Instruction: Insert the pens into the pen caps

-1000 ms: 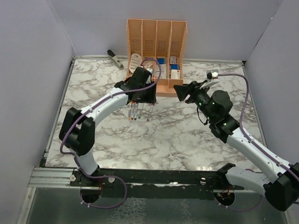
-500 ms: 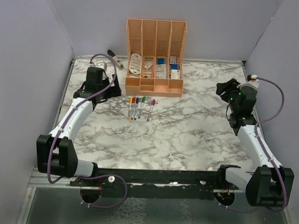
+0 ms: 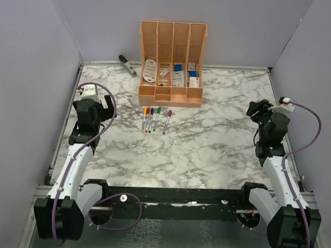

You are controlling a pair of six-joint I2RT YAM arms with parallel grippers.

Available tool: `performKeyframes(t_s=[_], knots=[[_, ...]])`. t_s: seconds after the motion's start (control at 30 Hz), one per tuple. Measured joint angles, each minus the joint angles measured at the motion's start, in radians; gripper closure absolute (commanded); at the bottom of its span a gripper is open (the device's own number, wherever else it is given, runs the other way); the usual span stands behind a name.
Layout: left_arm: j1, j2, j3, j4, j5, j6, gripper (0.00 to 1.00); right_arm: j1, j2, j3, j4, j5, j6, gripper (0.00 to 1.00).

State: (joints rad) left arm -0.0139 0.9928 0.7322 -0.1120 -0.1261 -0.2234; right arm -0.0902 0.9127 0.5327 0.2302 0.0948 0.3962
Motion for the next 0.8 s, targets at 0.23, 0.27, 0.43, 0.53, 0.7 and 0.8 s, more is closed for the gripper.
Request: performKeyframes(t_s=[0.23, 0.27, 0.43, 0.53, 0.7, 0.8], knots=[[0.0, -0.129, -0.109, 0.12, -0.029, 0.023, 0.01, 0.0, -0.017, -0.011, 0.01, 0.032, -0.017, 0.46], [0.0, -0.13, -0.104, 0.127, -0.033, 0.025, 0.01, 0.0, -0.014, -0.011, 0.011, 0.033, -0.017, 0.46], [0.001, -0.074, -0.056, 0.126, -0.066, 0.024, 0.01, 0.0, 0.013, -0.011, 0.01, 0.032, -0.016, 0.46], [0.001, -0.037, -0.05, 0.122, -0.07, 0.02, 0.01, 0.0, 0.027, -0.011, 0.009, 0.032, -0.014, 0.46], [0.001, -0.014, -0.052, 0.111, -0.069, 0.017, 0.01, 0.0, 0.037, -0.011, 0.009, 0.032, -0.012, 0.46], [0.001, -0.012, -0.052, 0.111, -0.069, 0.018, 0.01, 0.0, 0.045, -0.011, 0.009, 0.033, -0.012, 0.46]])
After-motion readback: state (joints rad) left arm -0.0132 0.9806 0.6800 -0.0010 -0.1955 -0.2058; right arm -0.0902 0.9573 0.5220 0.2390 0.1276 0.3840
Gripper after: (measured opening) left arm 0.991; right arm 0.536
